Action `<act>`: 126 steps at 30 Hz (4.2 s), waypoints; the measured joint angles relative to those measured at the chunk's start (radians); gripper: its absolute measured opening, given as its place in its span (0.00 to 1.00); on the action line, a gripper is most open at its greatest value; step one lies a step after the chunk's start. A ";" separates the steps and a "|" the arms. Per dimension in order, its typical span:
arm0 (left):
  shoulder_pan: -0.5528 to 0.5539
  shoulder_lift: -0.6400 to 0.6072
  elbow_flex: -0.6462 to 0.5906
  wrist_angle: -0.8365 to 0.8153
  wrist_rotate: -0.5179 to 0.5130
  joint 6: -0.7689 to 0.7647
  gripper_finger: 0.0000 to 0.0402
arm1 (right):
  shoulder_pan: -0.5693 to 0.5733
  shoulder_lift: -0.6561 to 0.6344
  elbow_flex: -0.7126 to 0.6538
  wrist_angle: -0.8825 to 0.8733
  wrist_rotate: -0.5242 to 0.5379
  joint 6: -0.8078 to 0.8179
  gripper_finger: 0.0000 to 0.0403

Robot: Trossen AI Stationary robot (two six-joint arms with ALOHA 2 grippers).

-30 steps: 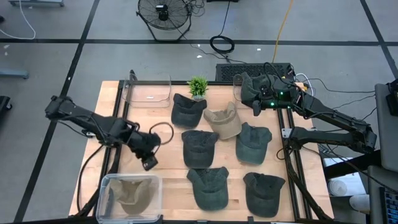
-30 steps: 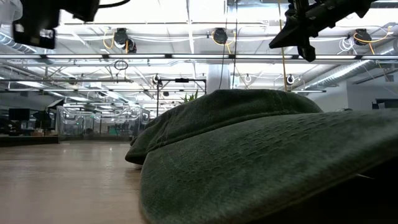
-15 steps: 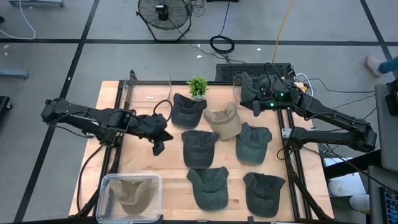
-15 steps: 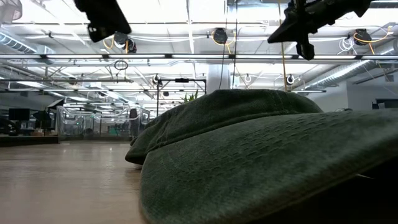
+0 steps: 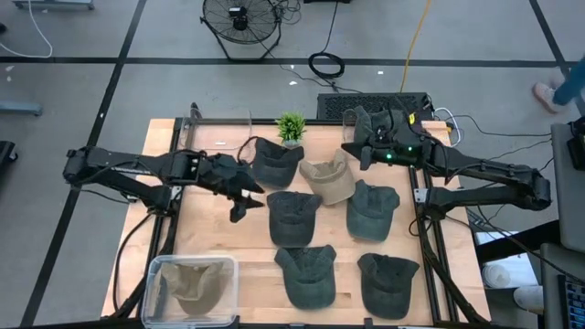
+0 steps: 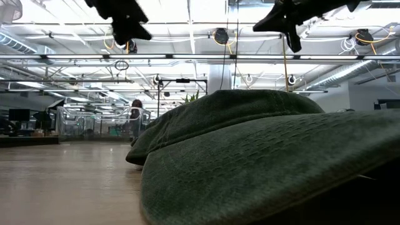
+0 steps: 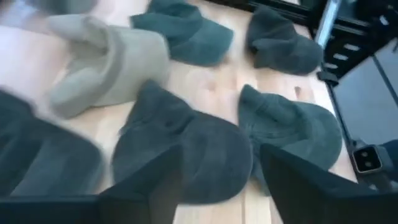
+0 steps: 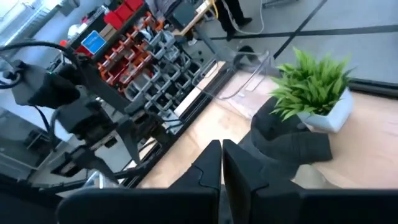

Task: Pick & Place hat
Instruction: Put the middle black cap into the left transparent bin

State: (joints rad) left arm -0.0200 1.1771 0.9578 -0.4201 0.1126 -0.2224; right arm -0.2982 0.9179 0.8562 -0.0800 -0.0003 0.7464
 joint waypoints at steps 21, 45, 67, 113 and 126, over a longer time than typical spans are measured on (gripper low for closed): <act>0.003 0.398 0.269 0.096 -0.019 -0.052 0.52 | -0.096 -0.052 0.009 -0.006 -0.344 -0.195 0.01; 0.006 0.669 0.457 -0.176 0.064 0.046 0.61 | -0.194 -0.122 0.029 -0.172 -0.345 -0.331 0.01; 0.006 0.809 0.458 -0.215 0.086 0.061 0.32 | -0.193 -0.121 0.029 -0.188 -0.343 -0.229 0.01; 0.083 0.306 0.456 -0.723 -0.396 0.086 0.05 | -0.193 -0.135 0.028 -0.186 -0.423 -0.253 0.01; 0.332 0.285 0.457 -0.801 -0.563 0.458 0.04 | -0.193 -0.135 0.028 -0.186 -0.300 -0.279 0.01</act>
State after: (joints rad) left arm 0.3124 1.4624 1.4151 -1.2206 -0.4500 0.2357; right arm -0.4911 0.7834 0.8845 -0.2661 -0.2999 0.4669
